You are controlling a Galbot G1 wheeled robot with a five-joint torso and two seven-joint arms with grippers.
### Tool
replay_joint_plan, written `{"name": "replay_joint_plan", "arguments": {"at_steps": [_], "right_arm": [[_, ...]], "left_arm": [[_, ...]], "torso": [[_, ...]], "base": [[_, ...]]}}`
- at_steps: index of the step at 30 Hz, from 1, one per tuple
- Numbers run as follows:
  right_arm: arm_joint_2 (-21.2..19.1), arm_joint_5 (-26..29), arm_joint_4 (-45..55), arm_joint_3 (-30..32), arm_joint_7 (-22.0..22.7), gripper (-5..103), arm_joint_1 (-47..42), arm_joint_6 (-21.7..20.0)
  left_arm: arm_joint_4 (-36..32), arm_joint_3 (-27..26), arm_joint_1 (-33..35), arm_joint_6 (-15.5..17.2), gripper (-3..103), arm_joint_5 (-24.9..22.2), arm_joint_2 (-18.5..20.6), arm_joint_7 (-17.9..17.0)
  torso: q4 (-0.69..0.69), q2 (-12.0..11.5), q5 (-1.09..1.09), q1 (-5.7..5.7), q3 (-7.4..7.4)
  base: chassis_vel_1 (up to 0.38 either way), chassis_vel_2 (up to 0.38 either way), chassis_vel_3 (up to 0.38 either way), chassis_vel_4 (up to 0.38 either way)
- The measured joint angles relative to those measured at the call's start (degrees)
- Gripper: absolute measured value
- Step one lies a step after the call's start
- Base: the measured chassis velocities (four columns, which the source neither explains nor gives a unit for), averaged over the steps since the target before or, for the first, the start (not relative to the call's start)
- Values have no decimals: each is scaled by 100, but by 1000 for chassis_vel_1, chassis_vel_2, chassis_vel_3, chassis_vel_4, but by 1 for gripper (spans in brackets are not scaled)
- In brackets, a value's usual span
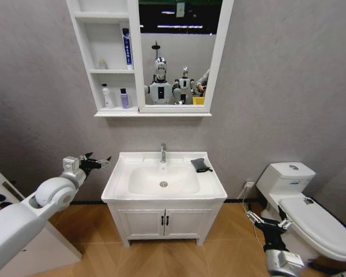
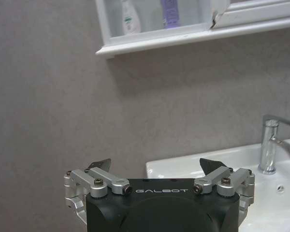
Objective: Move facial cleanser and shampoo from washbasin to cabinet, then wipe washbasin with towel.
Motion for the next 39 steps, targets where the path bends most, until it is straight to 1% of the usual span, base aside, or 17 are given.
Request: {"name": "replay_joint_plan", "arguments": {"at_steps": [1,2,3,4,5,6,7,8,9,10,11,13,14,17,21,26,39], "right_arm": [[-37,100,-33,111,-12,100,70,-28],[-37,100,-33,111,-12,100,70,-28],[-80,227,-58,221,-21,100,120,-55],[-135,377,-79,343,-30,100,169,-85],[-135,377,-79,343,-30,100,169,-85],[-157,443,-91,404,-44,100,169,-91],[-167,464,-93,428,-93,100,126,-85],[-150,455,-85,408,-124,100,77,-68],[-150,455,-85,408,-124,100,77,-68],[-107,420,-70,346,-162,100,22,-47],[-107,420,-70,346,-162,100,22,-47],[-12,316,-43,159,-246,100,-55,10],[-12,316,-43,159,-246,100,-55,10],[-23,235,10,-26,-398,100,-90,85],[-100,240,30,-60,-428,100,-63,92],[-120,254,30,-57,-438,100,-75,97],[-222,371,7,-59,-453,100,-28,113]], "left_arm": [[-6,-282,387,-96,100,231,-158,157],[-6,-282,387,-96,100,231,-158,157],[-15,-591,740,-199,100,446,-322,290],[-59,-940,1147,-310,100,650,-571,473],[-59,-940,1147,-310,100,650,-571,473],[-111,-1120,1412,-374,100,758,-779,572],[-176,-1321,1756,-448,100,967,-1145,698],[-221,-1419,1937,-488,100,1111,-1407,768],[-221,-1419,1937,-488,100,1111,-1407,768],[-297,-1483,2122,-536,100,1257,-1759,855],[-297,-1483,2122,-536,100,1257,-1759,855],[-511,-1513,2378,-605,100,1395,-2389,933],[-511,-1513,2378,-605,100,1395,-2389,933],[-693,-1560,2556,-774,100,1732,-2865,1129],[-778,-1586,2610,-932,100,1959,-2954,1301],[-899,-1617,2531,-918,100,2002,-2901,1320],[-900,-1600,2471,-878,100,1986,-2860,1296]], "torso": [[2,0,1,0,0],[2,0,1,0,0],[3,0,-3,0,0],[2,0,0,0,0],[2,0,0,0,0],[2,0,1,0,0],[2,0,-2,0,0],[0,0,-2,0,0],[0,0,-2,0,0],[1,0,0,0,0],[1,0,0,0,0],[1,0,-1,-1,-1],[1,0,-1,-1,-1],[0,0,0,-1,0],[0,0,-1,-1,0],[-2,-1,0,0,0],[0,-1,-1,0,1]], "base": [[0,0,0,0],[0,0,0,0],[0,0,0,0],[0,0,0,0],[0,0,0,0],[0,0,0,0],[0,0,0,0],[0,0,0,0],[0,0,0,0],[0,0,0,0],[0,0,0,0],[0,0,0,0],[0,0,0,0],[0,0,0,0],[0,0,0,0],[0,0,0,0],[0,0,0,0]]}}
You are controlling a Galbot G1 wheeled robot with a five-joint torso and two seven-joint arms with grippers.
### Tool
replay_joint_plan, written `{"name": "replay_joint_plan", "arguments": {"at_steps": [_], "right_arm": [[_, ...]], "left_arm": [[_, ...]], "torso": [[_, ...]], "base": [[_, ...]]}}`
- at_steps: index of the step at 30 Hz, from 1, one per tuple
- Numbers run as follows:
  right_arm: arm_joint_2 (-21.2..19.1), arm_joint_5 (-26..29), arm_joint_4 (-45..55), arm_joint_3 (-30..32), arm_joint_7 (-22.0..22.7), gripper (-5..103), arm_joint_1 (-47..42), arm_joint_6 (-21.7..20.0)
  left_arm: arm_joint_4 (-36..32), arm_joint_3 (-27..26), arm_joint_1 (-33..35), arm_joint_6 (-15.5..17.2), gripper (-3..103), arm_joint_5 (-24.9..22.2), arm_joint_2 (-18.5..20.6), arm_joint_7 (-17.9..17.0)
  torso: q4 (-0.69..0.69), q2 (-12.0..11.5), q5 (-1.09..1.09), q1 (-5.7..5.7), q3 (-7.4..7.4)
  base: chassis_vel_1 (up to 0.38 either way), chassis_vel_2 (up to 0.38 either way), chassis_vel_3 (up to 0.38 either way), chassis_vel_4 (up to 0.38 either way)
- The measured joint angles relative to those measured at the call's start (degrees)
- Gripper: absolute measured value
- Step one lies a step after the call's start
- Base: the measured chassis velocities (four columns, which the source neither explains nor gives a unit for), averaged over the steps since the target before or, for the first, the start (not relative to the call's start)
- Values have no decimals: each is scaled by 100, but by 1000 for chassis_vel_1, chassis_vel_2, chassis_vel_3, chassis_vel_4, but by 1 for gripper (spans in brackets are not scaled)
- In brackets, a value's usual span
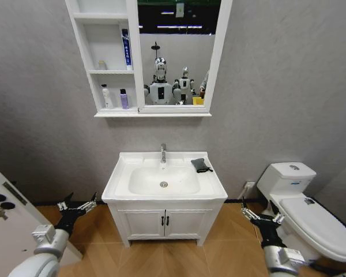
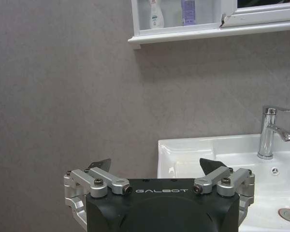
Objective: Move facial cleanser and shampoo from washbasin to cabinet, then wipe washbasin with towel.
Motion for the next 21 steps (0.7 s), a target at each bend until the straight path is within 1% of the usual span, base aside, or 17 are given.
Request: {"name": "replay_joint_plan", "arguments": {"at_steps": [6,8,9,12,21], "right_arm": [[-9,1,-7,64,108,100,1,4],[-72,169,-61,123,129,100,67,9],[-72,169,-61,123,129,100,67,9],[-106,612,-68,95,57,100,116,-77],[-58,565,-48,41,13,100,106,-112]], "left_arm": [[5,8,-10,6,100,-9,7,-5],[7,10,-14,8,100,-13,9,-8],[7,10,-14,8,100,-13,9,-8],[9,12,-17,10,100,-17,10,-11],[12,15,-19,13,100,-21,13,-15]], "torso": [[0,0,0,0,0],[0,0,0,0,0],[0,0,0,0,0],[0,0,0,0,0],[0,1,0,-1,-1]], "base": [[0,0,0,0],[0,0,0,0],[0,0,0,0],[0,0,0,0],[-17,12,12,-19]]}}
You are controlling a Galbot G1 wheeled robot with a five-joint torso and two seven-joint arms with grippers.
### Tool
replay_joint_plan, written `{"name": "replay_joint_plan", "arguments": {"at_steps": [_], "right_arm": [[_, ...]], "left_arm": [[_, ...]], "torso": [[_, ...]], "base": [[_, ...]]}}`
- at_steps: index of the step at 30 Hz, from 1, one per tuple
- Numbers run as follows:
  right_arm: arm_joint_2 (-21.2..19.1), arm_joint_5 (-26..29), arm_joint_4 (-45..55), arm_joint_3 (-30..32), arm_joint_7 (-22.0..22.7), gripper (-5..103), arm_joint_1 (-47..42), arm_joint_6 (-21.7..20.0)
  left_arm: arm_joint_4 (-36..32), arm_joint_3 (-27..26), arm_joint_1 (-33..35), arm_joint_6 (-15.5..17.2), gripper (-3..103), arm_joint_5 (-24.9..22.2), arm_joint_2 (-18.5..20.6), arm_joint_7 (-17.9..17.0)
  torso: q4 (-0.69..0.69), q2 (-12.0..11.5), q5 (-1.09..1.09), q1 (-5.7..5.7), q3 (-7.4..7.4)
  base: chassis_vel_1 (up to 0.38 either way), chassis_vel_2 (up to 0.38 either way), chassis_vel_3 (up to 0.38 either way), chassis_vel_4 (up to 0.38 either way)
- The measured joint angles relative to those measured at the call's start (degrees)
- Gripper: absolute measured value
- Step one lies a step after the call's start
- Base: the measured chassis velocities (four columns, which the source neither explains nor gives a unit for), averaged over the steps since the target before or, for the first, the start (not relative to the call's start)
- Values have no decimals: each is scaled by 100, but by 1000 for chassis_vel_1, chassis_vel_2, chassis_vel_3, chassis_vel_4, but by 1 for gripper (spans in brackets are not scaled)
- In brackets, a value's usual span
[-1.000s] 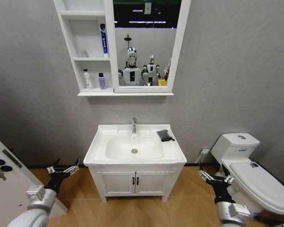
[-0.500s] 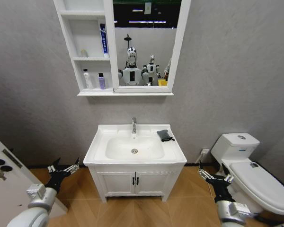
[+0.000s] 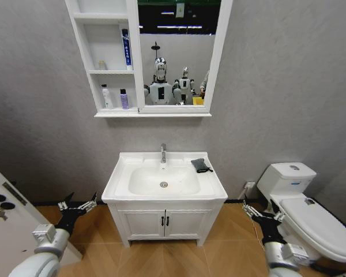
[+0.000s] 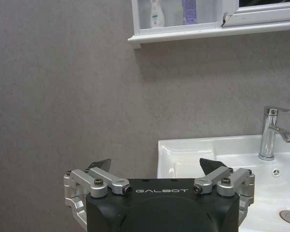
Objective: Move facial cleanser and shampoo from washbasin to cabinet, then wipe washbasin with towel.
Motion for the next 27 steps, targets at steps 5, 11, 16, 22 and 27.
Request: {"name": "replay_joint_plan", "arguments": {"at_steps": [5,11,16,22,27], "right_arm": [[17,-160,36,-43,42,100,-13,-1],[-102,77,290,-31,446,100,14,-830],[-935,1059,345,233,1049,100,594,-2058],[-2290,2763,-425,-19,1403,100,2092,-3215],[-2707,3356,-1159,-432,1271,100,2846,-3602]], "left_arm": [[2,3,-1,2,100,-2,1,-1],[3,4,-2,2,100,-3,3,-2],[3,5,-3,3,100,-3,5,-3],[4,5,-1,4,100,-4,4,-3],[4,6,-3,4,100,-5,5,-2]], "torso": [[0,-1,1,1,0],[0,-3,0,8,3],[-6,-2,0,3,1],[4,0,0,-2,0],[-1,-1,2,-1,1]], "base": [[-115,103,136,-138],[-157,138,167,-164],[-52,54,7,-24],[57,-33,-60,42],[0,0,0,0]]}}
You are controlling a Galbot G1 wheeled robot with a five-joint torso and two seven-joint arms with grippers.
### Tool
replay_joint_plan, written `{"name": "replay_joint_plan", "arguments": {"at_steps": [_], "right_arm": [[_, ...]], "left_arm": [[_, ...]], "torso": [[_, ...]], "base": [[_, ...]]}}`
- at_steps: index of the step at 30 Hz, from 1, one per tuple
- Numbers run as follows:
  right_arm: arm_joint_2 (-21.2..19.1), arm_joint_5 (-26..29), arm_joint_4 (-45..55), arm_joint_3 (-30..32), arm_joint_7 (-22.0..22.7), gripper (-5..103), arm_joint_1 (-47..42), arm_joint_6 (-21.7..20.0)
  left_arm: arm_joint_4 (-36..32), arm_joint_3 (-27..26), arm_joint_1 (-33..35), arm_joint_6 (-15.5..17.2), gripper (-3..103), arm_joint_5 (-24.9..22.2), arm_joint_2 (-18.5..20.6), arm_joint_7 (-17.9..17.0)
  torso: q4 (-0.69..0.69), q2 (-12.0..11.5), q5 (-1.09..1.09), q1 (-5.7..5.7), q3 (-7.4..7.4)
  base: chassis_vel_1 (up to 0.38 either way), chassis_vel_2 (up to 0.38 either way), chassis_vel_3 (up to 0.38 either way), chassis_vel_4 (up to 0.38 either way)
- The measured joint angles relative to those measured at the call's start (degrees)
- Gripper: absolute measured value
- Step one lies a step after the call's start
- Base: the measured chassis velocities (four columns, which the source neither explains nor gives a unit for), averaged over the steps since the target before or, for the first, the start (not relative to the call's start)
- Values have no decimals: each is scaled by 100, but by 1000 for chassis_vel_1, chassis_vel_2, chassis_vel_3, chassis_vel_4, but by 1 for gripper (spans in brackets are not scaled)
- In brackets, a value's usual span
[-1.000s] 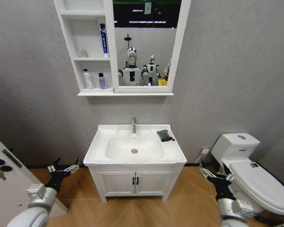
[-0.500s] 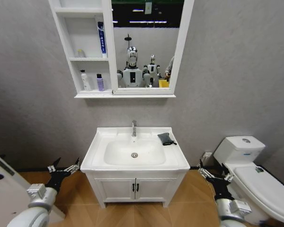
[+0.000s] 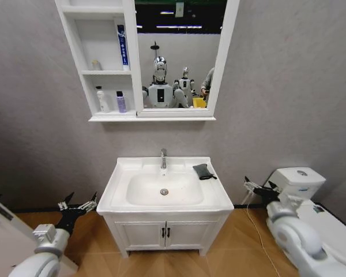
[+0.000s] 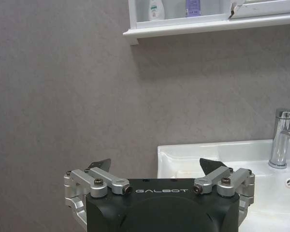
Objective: Move facial cleanser and shampoo from washbasin to cabinet, then wipe washbasin with towel.
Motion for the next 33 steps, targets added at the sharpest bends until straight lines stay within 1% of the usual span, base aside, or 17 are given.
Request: {"name": "replay_joint_plan", "arguments": {"at_steps": [2,4,5,8,9,10,11,12,14,16,17,18,21,23,25,28,33], "right_arm": [[-210,187,-559,-491,-239,100,671,-198],[-343,217,-1193,-1164,-526,100,1543,-308],[-343,217,-1193,-1164,-526,100,1543,-308],[-363,96,-2010,-2095,-1036,100,2539,-331],[-363,96,-2010,-2095,-1036,100,2539,-331],[-297,63,-2374,-2573,-1192,100,3054,-332],[-202,70,-2638,-2924,-1271,100,3452,-343],[-202,70,-2638,-2924,-1271,100,3452,-343],[-13,101,-3036,-3414,-1368,100,3994,-386],[193,65,-3420,-3763,-1531,100,4378,-424],[193,65,-3420,-3763,-1531,100,4378,-424],[320,42,-3657,-3957,-1559,100,4573,-431],[575,-113,-4128,-4240,-1516,100,4828,-417],[622,-165,-4225,-4277,-1500,100,4857,-397],[740,-396,-4541,-4374,-1522,100,4935,-296],[848,-553,-4847,-4455,-1595,100,5029,-226],[1045,-687,-5344,-4573,-1677,100,5220,-128]], "left_arm": [[0,0,0,0,100,0,0,0],[0,0,0,0,100,0,-1,-2],[0,0,0,0,100,0,-1,-2],[0,0,0,0,100,1,-1,-1],[0,0,0,0,100,1,-1,-1],[0,0,0,0,100,1,-1,-1],[0,0,1,0,100,1,0,0],[0,0,1,0,100,1,0,0],[1,0,0,0,100,1,0,-1],[0,0,0,0,100,1,-1,0],[0,0,0,0,100,1,-1,0],[0,0,0,0,100,1,0,1],[0,0,0,-1,100,1,-1,0],[0,0,0,-1,100,1,-1,0],[0,0,0,-1,100,1,0,0],[0,0,0,-1,100,1,0,0],[0,0,0,-1,100,1,0,0]], "torso": [[-1,0,1,3,1],[1,0,-4,3,1],[1,0,-4,3,1],[1,-1,0,3,1],[1,-1,0,3,1],[1,0,-3,3,1],[0,0,-1,3,1],[0,0,-1,3,1],[3,0,-3,3,1],[2,-1,-2,3,1],[2,-1,-2,3,1],[3,-1,-3,4,1],[2,-1,-3,3,0],[2,-1,-2,3,1],[0,-1,-3,3,0],[0,0,-2,3,0],[1,0,-2,2,0]], "base": [[0,0,0,0],[0,0,0,0],[0,0,0,0],[0,0,0,0],[0,0,0,0],[0,0,0,0],[0,0,0,0],[0,0,0,0],[0,0,0,0],[0,0,0,0],[0,0,0,0],[0,0,0,0],[0,0,0,0],[0,0,0,0],[0,0,0,0],[0,0,0,0],[0,0,0,0]]}}
